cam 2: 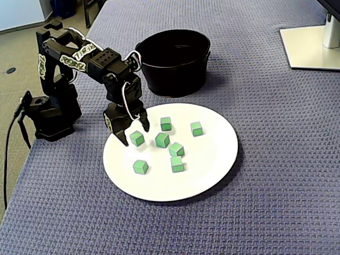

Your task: Pick up the items on the white plate and put them in the black container.

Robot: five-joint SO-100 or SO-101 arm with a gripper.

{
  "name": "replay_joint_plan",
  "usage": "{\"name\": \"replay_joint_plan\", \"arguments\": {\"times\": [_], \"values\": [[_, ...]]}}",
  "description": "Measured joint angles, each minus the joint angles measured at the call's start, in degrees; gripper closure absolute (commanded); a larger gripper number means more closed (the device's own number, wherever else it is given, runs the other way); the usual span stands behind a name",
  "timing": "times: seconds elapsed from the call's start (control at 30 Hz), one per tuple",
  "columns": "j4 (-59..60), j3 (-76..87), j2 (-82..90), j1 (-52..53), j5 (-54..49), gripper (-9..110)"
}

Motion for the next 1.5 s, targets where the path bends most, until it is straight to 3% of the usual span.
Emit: {"name": "replay_joint_plan", "arguments": {"times": [0.13,0.27,0.57,0.83,1.0,1.17,1.3,1.5], "values": [[-1.0,1.4,0.0,0.0,0.1,88],[-1.8,2.1,-0.2,-0.7,0.1,101],[-2.5,3.5,0.7,-1.6,3.0,101],[11.5,-3.7,18.1,-5.1,12.9,101],[20.8,-19.1,29.6,-15.4,22.3,102],[17.3,-36.8,30.6,-32.5,28.7,102],[14.7,-46.8,21.6,-45.2,28.8,102],[14.7,-51.2,0.8,-54.7,32.3,102]]}}
